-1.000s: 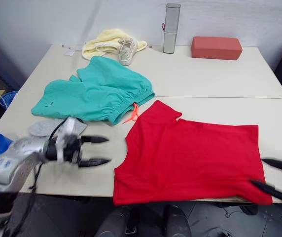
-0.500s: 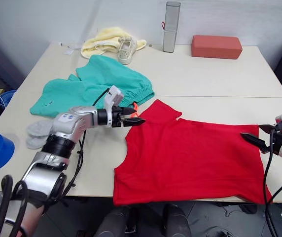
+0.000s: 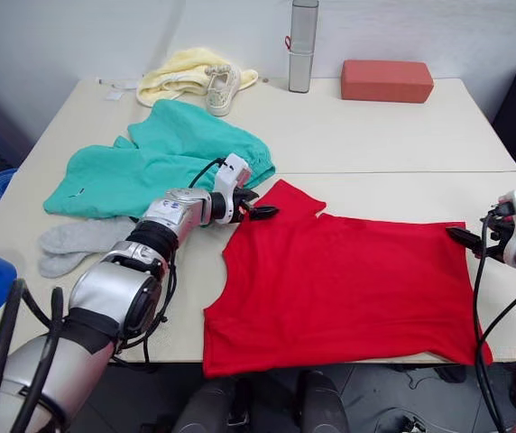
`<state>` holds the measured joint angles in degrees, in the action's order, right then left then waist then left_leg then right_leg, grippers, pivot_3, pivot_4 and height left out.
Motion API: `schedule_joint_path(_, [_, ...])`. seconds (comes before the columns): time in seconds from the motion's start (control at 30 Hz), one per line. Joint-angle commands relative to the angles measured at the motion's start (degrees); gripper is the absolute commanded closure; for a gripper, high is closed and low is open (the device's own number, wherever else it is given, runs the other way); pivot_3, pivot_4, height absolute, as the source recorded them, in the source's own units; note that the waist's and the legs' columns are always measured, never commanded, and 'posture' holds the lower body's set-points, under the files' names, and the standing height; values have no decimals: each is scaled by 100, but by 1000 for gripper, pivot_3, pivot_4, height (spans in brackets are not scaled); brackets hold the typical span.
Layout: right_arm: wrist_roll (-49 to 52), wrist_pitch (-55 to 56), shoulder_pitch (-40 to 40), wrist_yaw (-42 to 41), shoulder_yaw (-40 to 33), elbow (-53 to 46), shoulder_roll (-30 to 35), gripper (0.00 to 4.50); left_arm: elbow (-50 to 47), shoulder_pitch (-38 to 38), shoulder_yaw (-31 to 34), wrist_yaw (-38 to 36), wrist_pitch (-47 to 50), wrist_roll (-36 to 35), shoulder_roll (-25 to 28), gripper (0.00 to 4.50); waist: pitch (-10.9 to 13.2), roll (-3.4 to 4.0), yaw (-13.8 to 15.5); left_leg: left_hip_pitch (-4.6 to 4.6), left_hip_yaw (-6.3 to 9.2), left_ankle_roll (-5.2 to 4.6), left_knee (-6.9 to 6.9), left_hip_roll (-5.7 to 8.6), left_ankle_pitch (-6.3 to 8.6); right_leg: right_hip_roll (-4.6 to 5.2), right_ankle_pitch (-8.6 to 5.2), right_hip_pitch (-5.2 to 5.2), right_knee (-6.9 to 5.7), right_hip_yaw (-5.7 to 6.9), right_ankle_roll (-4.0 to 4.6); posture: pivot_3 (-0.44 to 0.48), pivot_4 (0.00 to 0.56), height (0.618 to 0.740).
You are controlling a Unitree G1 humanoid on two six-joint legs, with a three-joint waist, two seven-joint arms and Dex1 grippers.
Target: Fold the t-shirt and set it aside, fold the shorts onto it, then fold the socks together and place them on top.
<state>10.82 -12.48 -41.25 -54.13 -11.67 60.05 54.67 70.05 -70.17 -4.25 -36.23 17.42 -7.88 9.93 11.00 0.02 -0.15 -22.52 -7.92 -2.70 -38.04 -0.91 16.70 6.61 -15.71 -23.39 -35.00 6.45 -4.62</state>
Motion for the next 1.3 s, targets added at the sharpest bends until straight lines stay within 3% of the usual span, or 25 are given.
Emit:
schedule_joint_path(0.03, [-97,-8,-286,-84,41,334,-107,0,223,-163,223,29,11,65,-66,34,0,-1,-8,0,-4,0,0,0,0,0,0,-3,-1,-1,0,0,150,740])
schedule_joint_path(0.13, [-190,74,-422,-122,82,547,-226,0,325,-173,287,8,76,162,-136,34,0,-1,4,0,-12,0,1,0,0,-1,0,-9,-6,-6,0,0,150,740])
schedule_joint_path(0.17, [-192,84,-461,-179,85,598,-261,0,350,-168,266,-48,82,222,-155,214,0,0,3,0,-14,0,0,0,0,-1,1,-10,-6,-7,-1,0,150,740])
schedule_joint_path(0.27, [-216,100,-569,-165,78,717,-324,591,387,-149,295,-236,117,312,-233,916,0,-1,1,2,-21,-1,0,1,1,-1,3,-10,-6,-15,-5,0,150,740])
schedule_joint_path(0.63, [-257,677,-627,-190,15,795,-302,4466,447,-7,528,-52,-321,537,-375,4485,0,-1,-12,3,-36,2,3,0,3,-2,3,-23,-10,-29,-6,0,150,740])
schedule_joint_path(0.93, [-48,1673,-328,-781,-232,527,-209,4466,265,183,393,-272,-2090,892,-199,4485,1,-2,-10,3,-43,3,4,-1,4,-2,4,-28,-10,-34,-7,0,150,740])
schedule_joint_path(1.3, [268,3517,937,-1473,-663,120,55,4466,-116,794,343,-197,-4671,1095,206,4485,1,-2,-12,8,-49,1,4,0,9,0,7,-26,-7,-40,-10,0,150,740])
